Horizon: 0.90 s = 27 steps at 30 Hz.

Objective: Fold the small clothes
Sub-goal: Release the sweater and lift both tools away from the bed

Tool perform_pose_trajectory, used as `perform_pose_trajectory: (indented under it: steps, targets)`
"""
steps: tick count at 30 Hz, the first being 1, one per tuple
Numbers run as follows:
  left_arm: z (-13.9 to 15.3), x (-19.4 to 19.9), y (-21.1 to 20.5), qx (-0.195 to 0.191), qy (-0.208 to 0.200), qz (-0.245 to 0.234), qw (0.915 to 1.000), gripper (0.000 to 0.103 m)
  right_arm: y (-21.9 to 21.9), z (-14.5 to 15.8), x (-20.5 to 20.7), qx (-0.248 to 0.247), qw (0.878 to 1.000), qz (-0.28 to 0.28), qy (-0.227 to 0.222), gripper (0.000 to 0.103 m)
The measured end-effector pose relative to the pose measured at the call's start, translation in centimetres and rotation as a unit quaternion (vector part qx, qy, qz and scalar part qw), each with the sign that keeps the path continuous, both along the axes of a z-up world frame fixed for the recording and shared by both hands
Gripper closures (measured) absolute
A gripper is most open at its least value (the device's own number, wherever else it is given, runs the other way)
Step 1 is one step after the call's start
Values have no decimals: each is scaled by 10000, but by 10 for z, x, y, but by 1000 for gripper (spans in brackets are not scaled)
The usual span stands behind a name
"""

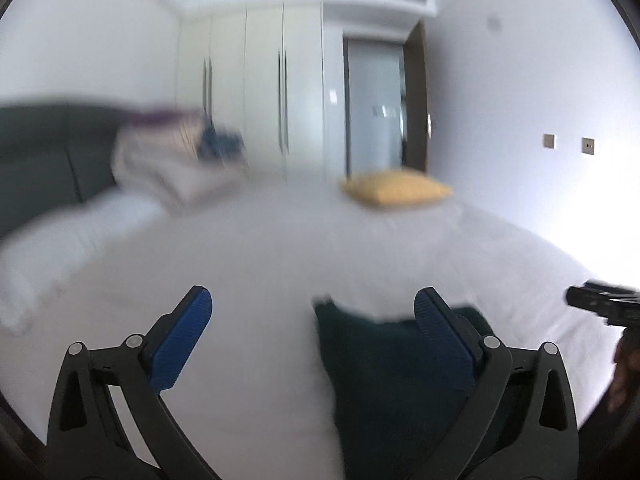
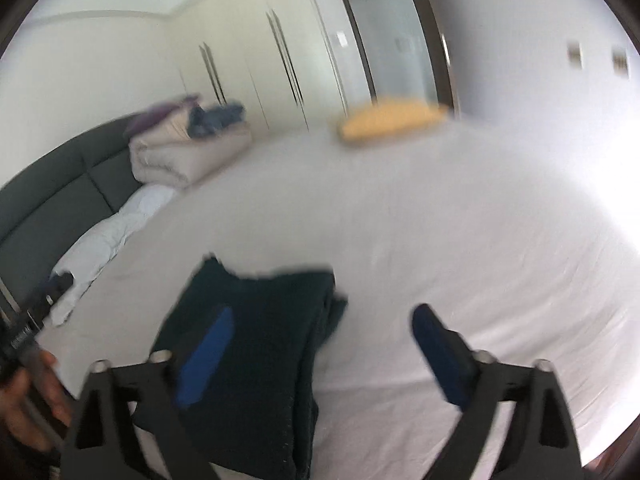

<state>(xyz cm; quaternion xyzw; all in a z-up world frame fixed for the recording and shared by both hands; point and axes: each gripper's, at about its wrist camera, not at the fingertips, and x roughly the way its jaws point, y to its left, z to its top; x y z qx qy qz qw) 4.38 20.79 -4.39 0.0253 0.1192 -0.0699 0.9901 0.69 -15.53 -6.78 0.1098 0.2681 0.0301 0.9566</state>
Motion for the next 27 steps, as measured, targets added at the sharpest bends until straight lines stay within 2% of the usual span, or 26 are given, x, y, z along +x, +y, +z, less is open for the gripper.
perform_pose_trajectory:
  steps: [2,4,7,9,12,17,19,27]
  targets:
    - [13,-20,-1,13,-166,103,9998,0,9,19,-17,-164,9981,145,-579,0]
    - [20,-40,0,-57,-37,379,9993,0,19,33,-31,-326,9952,202,-905,0]
    - [29,-60,-14,160,225,479,9985,0,31,52,-44,-510,9914,213,-1186,0]
    - [28,-65,-15,292,430,501,9974,0,34,61,-51,-474,9910,265,-1222,0]
    - [20,-65,-19,176,864,448,9951,0,35,64,-64,-405,9934,231,-1049,0]
    - [0,-64,-22,201,1532,510,9867,0,36,51,-78,-329,9986,143,-391,0]
    - [-7,-63,-23,94,1785,473,9828,0,38,44,-81,-334,9992,95,-193,0]
    - [-36,-41,-12,-217,2401,566,9689,0,52,46,-82,-428,9987,-25,276,0]
